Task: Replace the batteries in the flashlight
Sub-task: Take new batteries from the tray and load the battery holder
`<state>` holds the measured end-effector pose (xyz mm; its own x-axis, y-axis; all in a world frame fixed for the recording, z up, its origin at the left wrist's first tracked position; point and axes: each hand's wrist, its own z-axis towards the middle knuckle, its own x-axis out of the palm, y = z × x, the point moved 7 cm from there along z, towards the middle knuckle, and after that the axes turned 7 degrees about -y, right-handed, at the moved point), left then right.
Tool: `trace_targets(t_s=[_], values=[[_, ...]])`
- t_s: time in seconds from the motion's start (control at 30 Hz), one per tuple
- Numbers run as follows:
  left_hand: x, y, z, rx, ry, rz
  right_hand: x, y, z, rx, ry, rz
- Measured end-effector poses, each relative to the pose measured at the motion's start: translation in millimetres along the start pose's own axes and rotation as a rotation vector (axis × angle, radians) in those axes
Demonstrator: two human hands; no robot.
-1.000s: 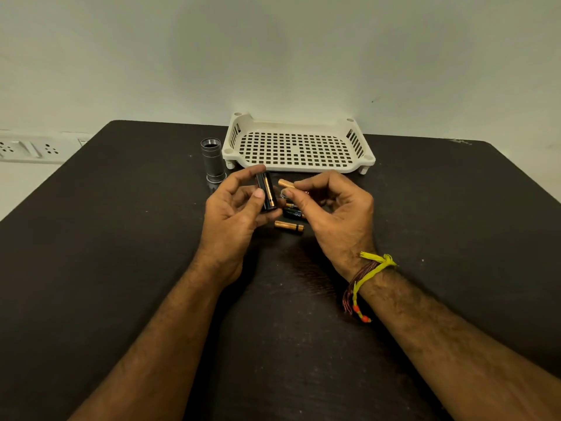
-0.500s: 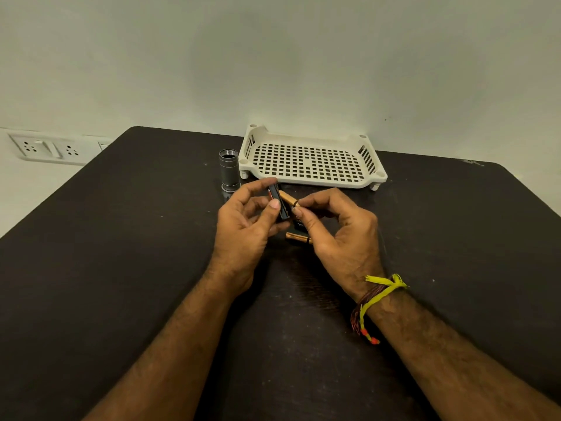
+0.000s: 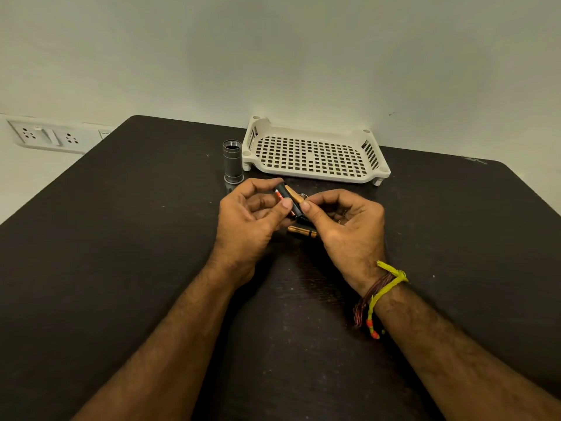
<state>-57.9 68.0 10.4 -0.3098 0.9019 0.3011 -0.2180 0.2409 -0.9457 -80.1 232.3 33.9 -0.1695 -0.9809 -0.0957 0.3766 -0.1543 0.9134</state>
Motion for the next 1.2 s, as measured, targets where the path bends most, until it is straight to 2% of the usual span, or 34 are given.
trace_targets(t_s=[0.2,0.47,0.57,0.67,0.73,0.9,1.0,1.1,1.2], values=[[1.0,1.8,0.0,-0.013,0.002,0.004,5.4,-2.4,1.0,-0.015,0.039,-0.021],[-3.8,3.2,2.0,-0.039,-0.017,-0.109,9.2,3.7,4.3,-0.141,0.188,0.011],[-1.3,3.3,1.4,-0.032,0.007,-0.099,8.3,-0.9,4.4,-0.117,0.16,0.04],[1.0,1.3,0.5,-0.001,0.02,-0.076,7.0,-10.7,3.7,0.034,0.067,0.175],[-1.0,-0.5,0.9,0.026,-0.004,-0.062,6.4,-12.4,4.2,0.069,0.032,0.2],[-1.9,-5.7,1.4,0.079,0.011,-0.068,18.1,-1.7,-4.5,-0.05,0.19,0.093],[0.9,-6.7,1.2,0.08,0.025,-0.067,16.1,4.7,-6.2,-0.146,0.145,0.049],[0.9,-11.5,-0.7,0.136,-0.014,-0.037,12.4,-0.9,-2.6,-0.071,0.116,0.116],[0.4,-20.7,-5.6,0.251,-0.069,0.043,16.9,-10.1,-0.6,0.086,0.18,0.269]])
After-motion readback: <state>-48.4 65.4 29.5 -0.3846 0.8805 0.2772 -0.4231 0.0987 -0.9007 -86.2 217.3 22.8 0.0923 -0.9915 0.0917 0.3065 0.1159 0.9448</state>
